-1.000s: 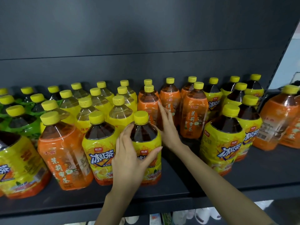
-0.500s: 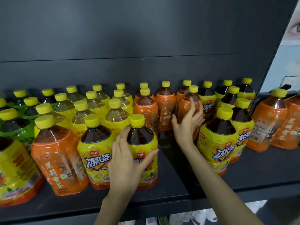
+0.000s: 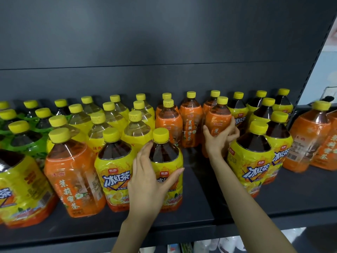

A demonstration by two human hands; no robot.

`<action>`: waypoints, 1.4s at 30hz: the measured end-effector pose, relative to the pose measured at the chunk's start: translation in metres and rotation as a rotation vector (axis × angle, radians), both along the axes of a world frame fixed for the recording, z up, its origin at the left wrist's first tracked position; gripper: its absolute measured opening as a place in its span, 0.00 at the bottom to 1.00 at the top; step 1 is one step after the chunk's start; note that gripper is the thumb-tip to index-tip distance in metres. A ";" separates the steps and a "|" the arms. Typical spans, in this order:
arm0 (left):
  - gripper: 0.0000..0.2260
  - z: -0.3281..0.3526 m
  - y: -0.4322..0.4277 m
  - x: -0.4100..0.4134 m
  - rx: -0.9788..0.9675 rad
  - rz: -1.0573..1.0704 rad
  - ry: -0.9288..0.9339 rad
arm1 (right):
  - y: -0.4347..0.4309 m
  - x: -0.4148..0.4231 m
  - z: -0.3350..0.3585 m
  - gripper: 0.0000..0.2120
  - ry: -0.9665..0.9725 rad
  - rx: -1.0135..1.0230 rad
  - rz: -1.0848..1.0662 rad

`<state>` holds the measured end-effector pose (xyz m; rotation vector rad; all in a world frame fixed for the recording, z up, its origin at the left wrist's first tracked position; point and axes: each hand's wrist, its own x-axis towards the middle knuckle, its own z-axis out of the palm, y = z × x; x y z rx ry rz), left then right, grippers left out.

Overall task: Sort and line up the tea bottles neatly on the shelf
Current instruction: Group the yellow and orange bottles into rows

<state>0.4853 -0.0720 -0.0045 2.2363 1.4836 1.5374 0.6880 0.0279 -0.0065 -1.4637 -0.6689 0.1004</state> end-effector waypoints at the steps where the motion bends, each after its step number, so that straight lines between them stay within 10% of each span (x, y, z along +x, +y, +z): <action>1: 0.37 0.000 0.000 0.000 -0.001 0.001 0.002 | 0.001 0.001 -0.001 0.42 0.035 0.005 0.009; 42: 0.36 0.000 -0.002 0.000 0.003 0.000 -0.002 | -0.002 -0.025 -0.029 0.51 -0.278 -0.150 0.300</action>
